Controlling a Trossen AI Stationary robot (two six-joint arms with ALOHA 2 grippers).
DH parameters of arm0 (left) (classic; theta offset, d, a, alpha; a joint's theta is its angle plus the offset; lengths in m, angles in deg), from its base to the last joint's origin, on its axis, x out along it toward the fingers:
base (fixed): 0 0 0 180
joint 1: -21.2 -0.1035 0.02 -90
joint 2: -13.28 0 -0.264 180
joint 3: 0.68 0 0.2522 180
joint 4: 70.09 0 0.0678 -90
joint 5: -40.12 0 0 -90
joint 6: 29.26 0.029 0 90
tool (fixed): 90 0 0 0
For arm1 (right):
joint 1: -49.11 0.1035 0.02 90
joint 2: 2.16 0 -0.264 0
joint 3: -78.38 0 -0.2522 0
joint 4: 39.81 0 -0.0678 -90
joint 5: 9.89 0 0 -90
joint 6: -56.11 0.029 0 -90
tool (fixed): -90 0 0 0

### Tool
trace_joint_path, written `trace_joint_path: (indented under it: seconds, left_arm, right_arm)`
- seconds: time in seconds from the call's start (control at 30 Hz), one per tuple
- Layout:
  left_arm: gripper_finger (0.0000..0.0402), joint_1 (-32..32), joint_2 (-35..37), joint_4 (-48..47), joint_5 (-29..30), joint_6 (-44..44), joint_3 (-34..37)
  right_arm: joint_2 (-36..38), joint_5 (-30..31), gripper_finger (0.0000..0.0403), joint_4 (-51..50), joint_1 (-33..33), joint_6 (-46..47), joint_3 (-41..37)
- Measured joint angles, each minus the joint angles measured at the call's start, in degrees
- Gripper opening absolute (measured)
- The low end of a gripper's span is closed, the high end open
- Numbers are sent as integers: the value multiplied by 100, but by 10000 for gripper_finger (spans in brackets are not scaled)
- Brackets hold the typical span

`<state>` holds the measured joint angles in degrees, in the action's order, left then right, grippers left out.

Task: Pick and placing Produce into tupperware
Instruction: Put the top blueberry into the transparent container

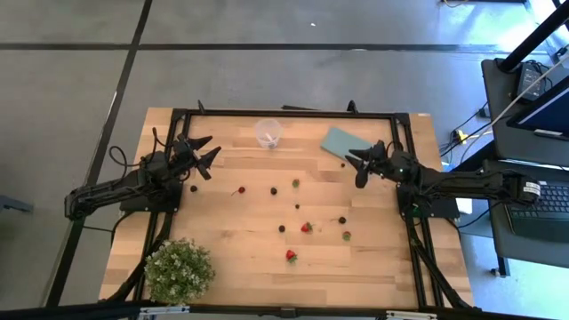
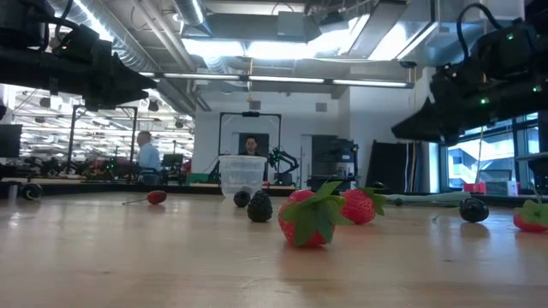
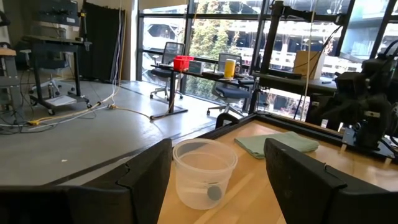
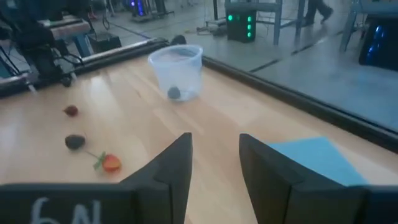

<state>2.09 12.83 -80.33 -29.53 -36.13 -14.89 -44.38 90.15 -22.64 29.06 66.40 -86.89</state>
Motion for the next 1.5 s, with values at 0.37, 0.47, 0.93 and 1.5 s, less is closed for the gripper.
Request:
trace_joint_path:
  seconds: [0.37,0.47,0.93,1.5]
  left_arm:
    - [247,1,0,-2,-2,-2,1]
    - [247,1,0,-2,-2,-2,2]
    - [247,0,0,-2,-2,-9,0]
    - [247,1,0,-1,-2,-24,0]
  right_arm:
    - [-1,1,135,237,0,-171,2]
    - [-1,3,135,348,0,-173,-37]
    - [-816,420,135,1238,109,-171,-61]
    - [-2525,1013,136,2468,155,189,-61]
